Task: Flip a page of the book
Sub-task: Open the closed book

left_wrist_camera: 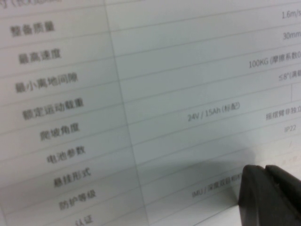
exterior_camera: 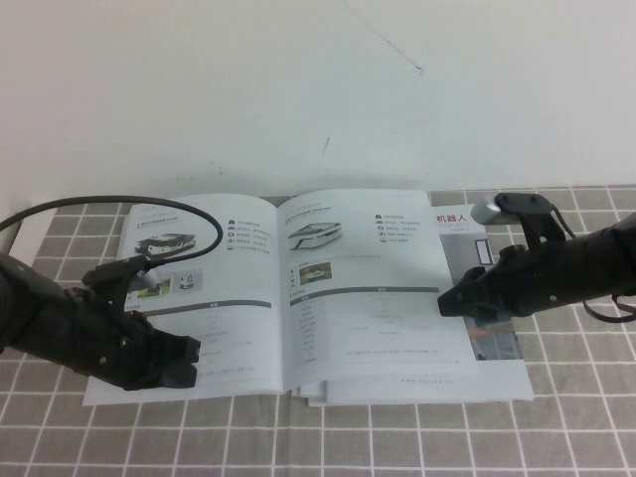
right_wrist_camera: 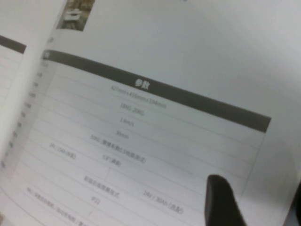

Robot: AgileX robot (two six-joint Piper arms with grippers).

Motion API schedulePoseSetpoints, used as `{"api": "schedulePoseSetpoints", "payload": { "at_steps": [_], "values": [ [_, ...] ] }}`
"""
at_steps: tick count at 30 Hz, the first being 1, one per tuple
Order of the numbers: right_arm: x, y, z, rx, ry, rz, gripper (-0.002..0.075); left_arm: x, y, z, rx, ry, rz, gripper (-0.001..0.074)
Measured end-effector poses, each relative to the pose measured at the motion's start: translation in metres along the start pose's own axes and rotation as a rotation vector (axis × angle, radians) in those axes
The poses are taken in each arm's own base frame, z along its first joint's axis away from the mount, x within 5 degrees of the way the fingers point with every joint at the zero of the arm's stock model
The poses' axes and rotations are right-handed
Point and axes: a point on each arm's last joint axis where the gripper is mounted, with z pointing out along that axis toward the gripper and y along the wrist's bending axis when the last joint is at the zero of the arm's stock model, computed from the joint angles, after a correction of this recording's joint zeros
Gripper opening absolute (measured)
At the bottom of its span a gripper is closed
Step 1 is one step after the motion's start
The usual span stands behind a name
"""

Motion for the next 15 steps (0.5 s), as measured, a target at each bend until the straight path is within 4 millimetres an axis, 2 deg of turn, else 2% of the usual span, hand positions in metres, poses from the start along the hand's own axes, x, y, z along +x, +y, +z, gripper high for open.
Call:
{"api": "schedulePoseSetpoints", "payload": {
  "at_steps": [15],
  "values": [
    [0.0038, -0.0007, 0.0054, -0.029, 0.023, 0.011, 0.0336, 0.0, 0.0, 0.0, 0.0, 0.0, 0.0, -0.0004]
  ]
}}
